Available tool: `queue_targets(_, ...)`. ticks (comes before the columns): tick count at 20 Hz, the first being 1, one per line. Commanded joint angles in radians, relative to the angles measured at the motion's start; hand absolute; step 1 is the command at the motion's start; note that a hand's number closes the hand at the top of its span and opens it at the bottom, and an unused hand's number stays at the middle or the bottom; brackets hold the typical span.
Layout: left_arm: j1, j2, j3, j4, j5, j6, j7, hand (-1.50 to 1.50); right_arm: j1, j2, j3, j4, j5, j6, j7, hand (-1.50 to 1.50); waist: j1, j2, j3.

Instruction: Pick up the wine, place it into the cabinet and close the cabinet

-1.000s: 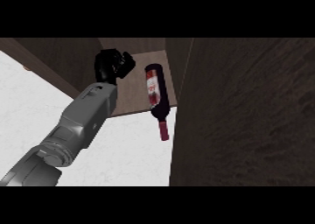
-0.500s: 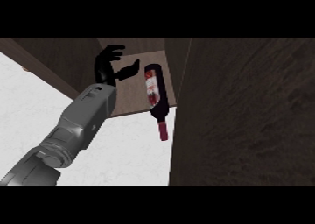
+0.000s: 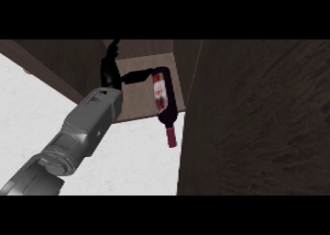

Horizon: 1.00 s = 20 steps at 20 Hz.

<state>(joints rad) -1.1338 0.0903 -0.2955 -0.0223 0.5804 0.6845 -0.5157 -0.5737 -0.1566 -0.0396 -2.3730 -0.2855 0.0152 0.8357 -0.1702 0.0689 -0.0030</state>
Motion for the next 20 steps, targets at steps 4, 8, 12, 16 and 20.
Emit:
queue_targets(4, 0.011, 0.076, -0.052, 0.016, -0.055, -0.129, -0.024, -1.5, -0.003, -0.003, -0.02, -0.022, -0.026, -0.009, 0.015, -1.5, 0.023, -0.012, -0.001)
queue_targets(8, 0.013, 0.082, -0.054, -0.038, -0.056, -0.298, -0.063, -1.5, -0.011, 0.006, 0.006, -0.037, 0.008, -0.028, 0.023, -1.5, 0.051, -0.025, -0.003)
queue_targets(12, 0.019, 0.035, 0.008, -0.126, 0.004, -0.453, -0.145, -1.5, -0.018, -0.011, -0.016, -0.02, 0.009, -0.046, 0.053, -1.5, 0.089, -0.043, -0.002)
queue_targets(16, 0.04, 0.048, 0.071, -0.17, 0.057, -0.567, -0.232, -1.5, 0.046, -0.006, -0.013, -0.07, 0.009, -0.045, 0.046, -1.5, 0.107, -0.051, 0.001)
queue_targets(20, 0.002, 0.017, 0.082, -0.194, 0.062, -0.634, -0.158, -1.5, 0.0, -0.032, -0.031, -0.042, 0.033, -0.07, 0.064, -1.5, 0.144, -0.064, 0.002)
